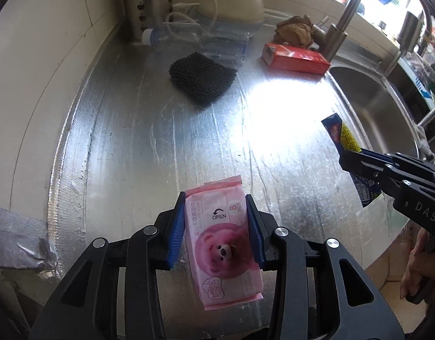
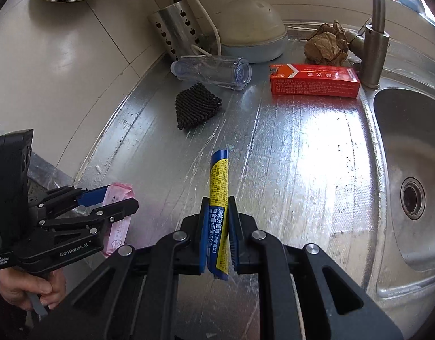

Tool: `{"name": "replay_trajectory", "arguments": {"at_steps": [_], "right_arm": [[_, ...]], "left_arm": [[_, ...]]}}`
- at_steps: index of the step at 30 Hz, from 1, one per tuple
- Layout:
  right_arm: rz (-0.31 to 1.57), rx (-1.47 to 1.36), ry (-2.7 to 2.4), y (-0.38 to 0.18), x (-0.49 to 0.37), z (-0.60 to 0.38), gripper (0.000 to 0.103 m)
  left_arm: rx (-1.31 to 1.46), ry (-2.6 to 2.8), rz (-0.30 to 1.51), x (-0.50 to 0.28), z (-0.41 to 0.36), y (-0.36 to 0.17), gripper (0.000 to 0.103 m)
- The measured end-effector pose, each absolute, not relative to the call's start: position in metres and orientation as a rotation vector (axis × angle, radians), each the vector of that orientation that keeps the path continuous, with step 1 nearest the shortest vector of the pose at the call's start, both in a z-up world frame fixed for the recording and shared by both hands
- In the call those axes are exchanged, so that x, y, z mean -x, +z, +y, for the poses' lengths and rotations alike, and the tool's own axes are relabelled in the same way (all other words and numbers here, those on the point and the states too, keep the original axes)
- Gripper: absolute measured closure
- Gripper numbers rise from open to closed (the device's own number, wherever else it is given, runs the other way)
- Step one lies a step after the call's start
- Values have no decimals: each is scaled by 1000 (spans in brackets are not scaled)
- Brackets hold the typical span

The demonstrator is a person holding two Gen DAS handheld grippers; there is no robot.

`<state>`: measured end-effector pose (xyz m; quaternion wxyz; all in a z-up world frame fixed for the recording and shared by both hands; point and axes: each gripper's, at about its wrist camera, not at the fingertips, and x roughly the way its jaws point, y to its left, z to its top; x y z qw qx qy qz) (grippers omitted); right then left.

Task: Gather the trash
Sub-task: 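Carry the pink packet and yellow tube in both grippers over the red bin, then open both grippers to drop the packet and tube into the bin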

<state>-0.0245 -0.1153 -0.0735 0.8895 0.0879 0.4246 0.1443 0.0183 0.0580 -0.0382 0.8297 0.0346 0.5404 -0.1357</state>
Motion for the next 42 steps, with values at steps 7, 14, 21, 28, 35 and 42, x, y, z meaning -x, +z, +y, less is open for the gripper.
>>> {"name": "replay_trajectory", "arguments": {"at_steps": [7,14,21,28,35,42], "right_arm": [[912,-163,301,-75,90,-113,91],[973,-162,327,-88,153,-103,91],[1065,-124,363,-119,195,-87,91],[1201,-117,330,-227,194,-80,91],[1305,-83,276,-353,177,-71,91],[1369,-72,275,-442,167,-64,90]], "left_arm": [[-161,-378,1146,26,48,-20,64],[-228,-507,1150,86,41,-8,64],[-299,-613,1197,138,30,-29,64],[-379,-616,1310,164,22,-126,64],[-421,-530,1440,172,17,-260,64],[-454,-458,1537,175,15,-355,63]]}}
